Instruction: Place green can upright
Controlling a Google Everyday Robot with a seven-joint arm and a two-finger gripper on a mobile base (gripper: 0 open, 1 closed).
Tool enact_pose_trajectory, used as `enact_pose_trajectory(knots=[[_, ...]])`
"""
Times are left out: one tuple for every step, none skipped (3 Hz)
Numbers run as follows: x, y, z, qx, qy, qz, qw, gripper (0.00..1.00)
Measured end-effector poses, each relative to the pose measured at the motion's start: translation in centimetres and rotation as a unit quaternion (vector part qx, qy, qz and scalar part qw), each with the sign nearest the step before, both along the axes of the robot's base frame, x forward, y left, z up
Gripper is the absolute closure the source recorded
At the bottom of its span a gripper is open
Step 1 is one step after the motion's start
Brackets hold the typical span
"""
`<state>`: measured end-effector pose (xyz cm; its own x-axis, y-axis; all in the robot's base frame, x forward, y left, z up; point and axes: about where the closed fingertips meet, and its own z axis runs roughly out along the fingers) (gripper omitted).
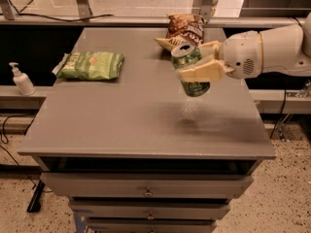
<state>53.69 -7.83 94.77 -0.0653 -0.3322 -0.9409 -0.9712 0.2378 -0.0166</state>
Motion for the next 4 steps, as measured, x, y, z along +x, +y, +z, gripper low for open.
enact_pose_trajectory(knots=[[-0.3, -1.3, -0.7, 0.034, 0.000, -0.006, 0.9994, 1.00], [-0.5, -2.8, -1.9, 0.050, -0.005, -0.010, 0.9987, 1.00], [-0.8, -4.2, -3.4, 0.073, -0.008, -0.018, 0.9972, 1.00], [-1.0, -5.3, -4.6, 0.092, -0.005, -0.029, 0.9953, 1.00]])
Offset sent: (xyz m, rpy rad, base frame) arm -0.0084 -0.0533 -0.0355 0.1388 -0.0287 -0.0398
